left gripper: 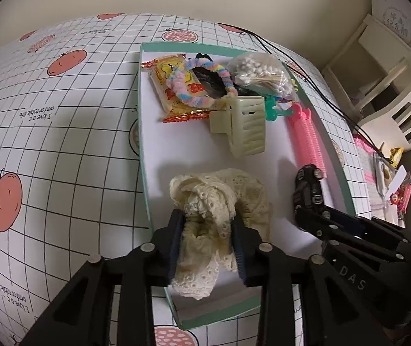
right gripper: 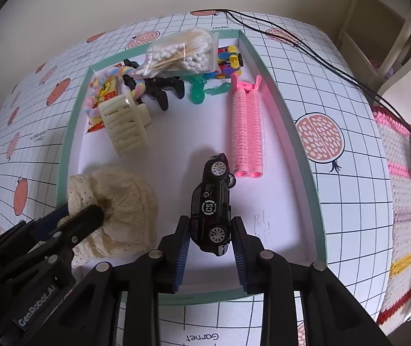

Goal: Organize objects
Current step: 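Carry the scrunchie and toy car into the tray and open both tools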

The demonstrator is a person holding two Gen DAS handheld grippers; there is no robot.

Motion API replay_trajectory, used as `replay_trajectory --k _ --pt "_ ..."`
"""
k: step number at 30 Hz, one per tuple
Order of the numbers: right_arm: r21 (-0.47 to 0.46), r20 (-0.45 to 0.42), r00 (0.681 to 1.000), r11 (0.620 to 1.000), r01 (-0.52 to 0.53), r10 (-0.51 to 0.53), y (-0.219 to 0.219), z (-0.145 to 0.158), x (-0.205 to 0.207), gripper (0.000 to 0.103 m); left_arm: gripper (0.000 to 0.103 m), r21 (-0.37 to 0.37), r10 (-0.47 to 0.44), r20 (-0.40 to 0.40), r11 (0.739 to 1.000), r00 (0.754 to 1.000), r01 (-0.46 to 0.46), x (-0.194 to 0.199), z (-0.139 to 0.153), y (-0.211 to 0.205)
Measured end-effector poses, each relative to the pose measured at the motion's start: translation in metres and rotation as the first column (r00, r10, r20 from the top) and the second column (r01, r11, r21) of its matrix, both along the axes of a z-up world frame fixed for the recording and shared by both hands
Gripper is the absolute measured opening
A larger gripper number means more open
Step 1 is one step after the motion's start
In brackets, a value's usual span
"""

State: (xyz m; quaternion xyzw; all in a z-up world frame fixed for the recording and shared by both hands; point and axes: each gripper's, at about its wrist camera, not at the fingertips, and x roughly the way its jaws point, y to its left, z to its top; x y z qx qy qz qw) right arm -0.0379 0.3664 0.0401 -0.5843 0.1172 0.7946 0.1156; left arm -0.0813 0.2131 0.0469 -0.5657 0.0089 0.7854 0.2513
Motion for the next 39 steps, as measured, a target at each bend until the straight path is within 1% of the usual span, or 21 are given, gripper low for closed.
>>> replay_trajectory --k 1,3,5,12,17,20,24,26,28,29,33,34,36,37,38,39 --pt "-0.001 -0.002 1.000 1.000 0.003 -0.003 0.000 0.000 0.000 0.035 0.041 0.007 -0.006 0.001 1.000 1.000 0.006 0.001 0.001 0.000" --pt "-0.009 -0.010 1.000 1.000 0.007 -0.007 0.000 0.002 0.000 0.042 0.048 0.010 -0.011 -0.003 1.000 1.000 0.011 0.003 0.004 0.001" --pt "-0.014 -0.023 1.000 1.000 0.014 -0.014 0.001 0.004 0.001 0.043 0.055 0.002 -0.001 -0.015 1.000 1.000 0.001 0.004 0.007 0.002" --pt "-0.022 -0.080 0.996 0.999 0.034 -0.036 0.005 0.017 -0.001 0.043 0.055 0.064 0.049 0.002 0.997 0.999 -0.049 0.004 0.020 -0.014" --pt "-0.021 -0.092 0.995 0.999 0.031 -0.033 0.001 0.024 0.001 0.043 0.055 0.090 0.079 0.000 0.993 0.997 -0.079 0.003 0.029 -0.027" --pt "-0.029 -0.101 0.995 0.999 0.024 -0.026 -0.003 0.027 0.003 0.043 0.055 0.129 0.096 -0.003 0.987 0.995 -0.095 -0.001 0.039 -0.035" --pt "-0.025 -0.105 0.994 1.000 0.014 -0.016 -0.011 0.033 0.006 0.043 0.055 0.098 0.123 -0.056 0.988 0.991 -0.117 0.000 0.049 -0.048" --pt "-0.038 -0.120 0.993 0.999 0.010 -0.015 -0.014 0.036 0.007 0.043 0.056 0.097 0.141 -0.062 0.986 0.988 -0.134 -0.001 0.051 -0.057" --pt "-0.031 -0.129 0.991 0.999 0.014 -0.018 -0.018 0.040 0.009 0.043 0.063 0.106 0.167 -0.063 0.981 0.984 -0.160 -0.004 0.052 -0.069" --pt "-0.022 -0.132 0.991 1.000 0.010 -0.013 -0.021 0.042 0.009 0.043 0.071 0.104 0.186 -0.068 0.978 0.980 -0.179 -0.005 0.053 -0.075" --pt "-0.024 -0.147 0.989 1.000 0.002 -0.006 -0.030 0.048 0.013 0.043 0.075 0.097 0.217 -0.092 0.973 0.972 -0.208 -0.008 0.055 -0.090" --pt "-0.024 -0.149 0.989 1.000 0.005 -0.009 -0.032 0.049 0.014 0.043 0.077 0.098 0.226 -0.100 0.971 0.969 -0.216 -0.008 0.057 -0.095" --pt "-0.016 -0.151 0.988 1.000 0.009 -0.011 -0.036 0.051 0.017 0.043 0.086 0.105 0.242 -0.113 0.967 0.964 -0.231 -0.007 0.059 -0.102" --pt "-0.016 -0.152 0.988 1.000 0.007 -0.010 -0.038 0.051 0.018 0.044 0.088 0.105 0.247 -0.119 0.966 0.962 -0.235 -0.006 0.060 -0.104" --pt "-0.020 -0.154 0.988 1.000 0.004 -0.007 -0.040 0.051 0.019 0.049 0.092 0.102 0.255 -0.132 0.965 0.958 -0.242 -0.004 0.061 -0.108" --pt "-0.017 -0.154 0.988 1.000 0.001 -0.004 -0.043 0.050 0.021 0.054 0.093 0.100 0.257 -0.140 0.965 0.956 -0.244 -0.003 0.061 -0.109"
